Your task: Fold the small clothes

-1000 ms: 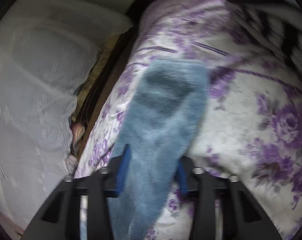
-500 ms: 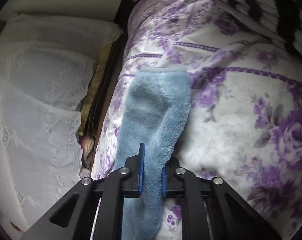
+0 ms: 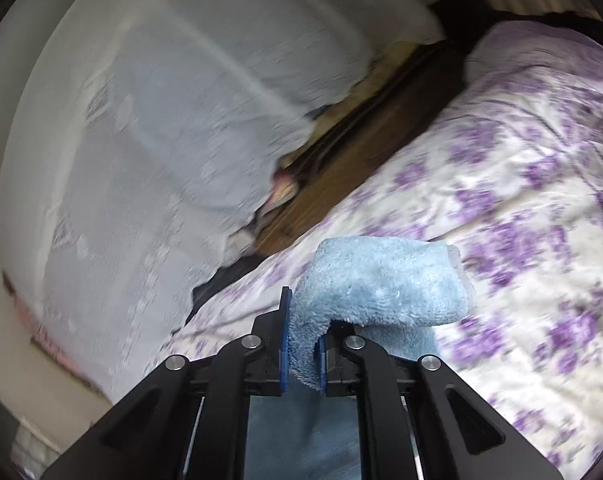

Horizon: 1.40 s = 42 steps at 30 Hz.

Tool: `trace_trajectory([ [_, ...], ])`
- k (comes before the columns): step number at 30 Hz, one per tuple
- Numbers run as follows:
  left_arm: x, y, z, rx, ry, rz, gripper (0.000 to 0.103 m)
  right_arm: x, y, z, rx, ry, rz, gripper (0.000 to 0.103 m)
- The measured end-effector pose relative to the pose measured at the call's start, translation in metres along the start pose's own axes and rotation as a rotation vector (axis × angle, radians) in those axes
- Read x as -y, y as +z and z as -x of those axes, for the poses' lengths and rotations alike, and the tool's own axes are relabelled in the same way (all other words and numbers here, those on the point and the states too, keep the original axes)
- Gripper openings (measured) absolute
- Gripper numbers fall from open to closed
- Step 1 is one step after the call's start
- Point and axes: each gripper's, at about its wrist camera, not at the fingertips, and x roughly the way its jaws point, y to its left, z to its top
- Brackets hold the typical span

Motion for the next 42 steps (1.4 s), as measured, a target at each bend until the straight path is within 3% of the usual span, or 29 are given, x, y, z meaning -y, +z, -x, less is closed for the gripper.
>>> trace_trajectory([
  [5, -0.019, 0.003, -0.007, -0.032, -0.017, 0.063, 0.098, -0.035, -0.013, -0.003, -0.057, 0.055, 0.073, 0.011],
  [18, -0.013, 0.0, -0.022, -0.045, 0.024, 0.023, 0.098, -0.137, -0.081, -0.013, -0.208, 0.185, 0.329, 0.011],
  [25, -0.031, 0.0, -0.035, -0.074, 0.036, 0.087, 0.098, -0.165, -0.142, -0.037, -0.346, 0.177, 0.491, 0.011],
  [29, -0.046, 0.001, -0.037, -0.076, 0.056, 0.15, 0.098, -0.165, -0.173, -0.056, -0.434, 0.123, 0.554, 0.015],
  [31, -0.052, 0.001, -0.038, -0.076, 0.064, 0.172, 0.098, -0.164, -0.181, -0.063, -0.496, 0.109, 0.573, 0.04],
  [35, -0.059, 0.003, -0.034, -0.071, 0.048, 0.203, 0.098, -0.174, -0.177, -0.054, -0.509, 0.069, 0.64, 0.055],
  [36, -0.063, 0.004, -0.032, -0.064, 0.052, 0.218, 0.098, -0.176, -0.172, -0.05, -0.517, 0.08, 0.64, 0.066],
  [37, -0.066, 0.004, -0.03, -0.06, 0.054, 0.227, 0.098, -0.176, -0.165, -0.046, -0.523, 0.105, 0.619, 0.074],
  [40, -0.074, 0.008, -0.024, -0.059, 0.035, 0.253, 0.098, -0.177, -0.146, -0.034, -0.579, 0.218, 0.531, 0.083],
  [42, -0.077, 0.01, -0.017, -0.04, 0.046, 0.253, 0.098, -0.177, -0.136, -0.028, -0.603, 0.305, 0.46, 0.084],
])
